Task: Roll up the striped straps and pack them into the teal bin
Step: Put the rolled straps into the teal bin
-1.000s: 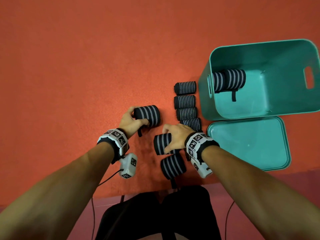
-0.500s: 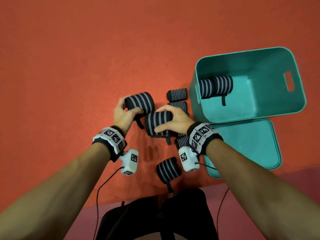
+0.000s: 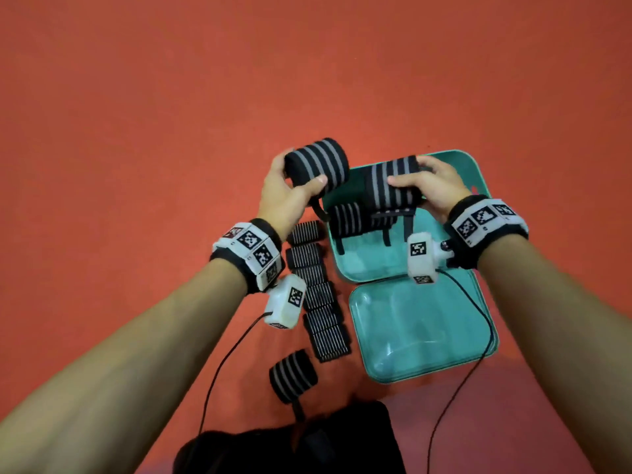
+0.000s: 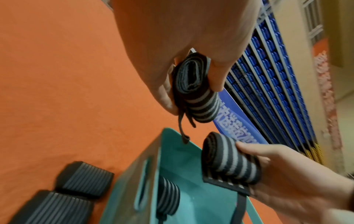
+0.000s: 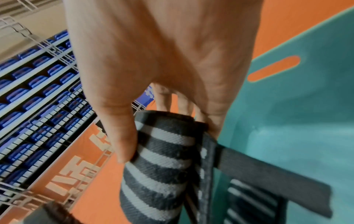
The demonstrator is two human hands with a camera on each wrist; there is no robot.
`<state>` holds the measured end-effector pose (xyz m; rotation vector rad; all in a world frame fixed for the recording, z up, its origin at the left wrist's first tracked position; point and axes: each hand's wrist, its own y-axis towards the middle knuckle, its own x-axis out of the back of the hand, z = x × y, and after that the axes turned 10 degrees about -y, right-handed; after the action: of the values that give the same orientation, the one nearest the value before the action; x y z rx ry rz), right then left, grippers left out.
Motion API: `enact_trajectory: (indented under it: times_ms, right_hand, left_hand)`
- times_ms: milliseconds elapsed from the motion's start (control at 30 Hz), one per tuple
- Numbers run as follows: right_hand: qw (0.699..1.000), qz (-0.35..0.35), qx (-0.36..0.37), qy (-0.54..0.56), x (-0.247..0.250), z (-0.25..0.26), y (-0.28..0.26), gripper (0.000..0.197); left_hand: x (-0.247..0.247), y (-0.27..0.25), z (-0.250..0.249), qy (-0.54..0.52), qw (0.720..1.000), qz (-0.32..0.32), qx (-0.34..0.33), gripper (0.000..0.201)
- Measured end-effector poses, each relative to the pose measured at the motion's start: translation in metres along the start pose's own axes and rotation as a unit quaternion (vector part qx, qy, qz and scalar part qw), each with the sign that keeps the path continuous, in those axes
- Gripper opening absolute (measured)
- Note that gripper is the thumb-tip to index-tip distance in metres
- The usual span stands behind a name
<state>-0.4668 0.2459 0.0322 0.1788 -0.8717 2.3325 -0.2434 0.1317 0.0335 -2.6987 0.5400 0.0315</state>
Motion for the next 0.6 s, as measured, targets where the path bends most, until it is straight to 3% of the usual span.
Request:
enact_trajectory:
  times_ms: [133,233,300,367,500,600]
  right_hand:
    - [0.995,-0.026,-0.069,-0.065,0.031,-0.016,0.018,0.039]
    - [0.990,-0.004,-0.115,-0.086,0.051,-0.025,0.036,0.034]
    - [0.986,-0.002,-0.139,-0.095,0.060,-0.040,0.057,0.046]
    - [0.984,0.003,-0.144,-0.109,0.062,-0.056,0.077,0.057]
    - [0.972,0.047,-0.194,-0.127,0.056,-0.053,0.075,0.044]
    - [0.958,0.075,-0.237,-0.145,0.050,-0.063,0.082,0.053]
  left_hand:
    - [-0.058,0.002,0.016,0.056,0.998,0.024,0.018,0.059]
    - [-0.089,0.017,0.024,0.080,0.995,0.029,0.049,0.057]
    - [-0.103,0.026,0.032,0.126,0.987,0.043,0.089,0.054]
    - [-0.112,0.033,0.047,0.196,0.972,0.040,0.121,0.054]
    - [-0.118,0.039,0.083,0.315,0.927,0.006,0.204,0.063]
    - [-0.116,0.043,0.104,0.347,0.905,0.017,0.244,0.069]
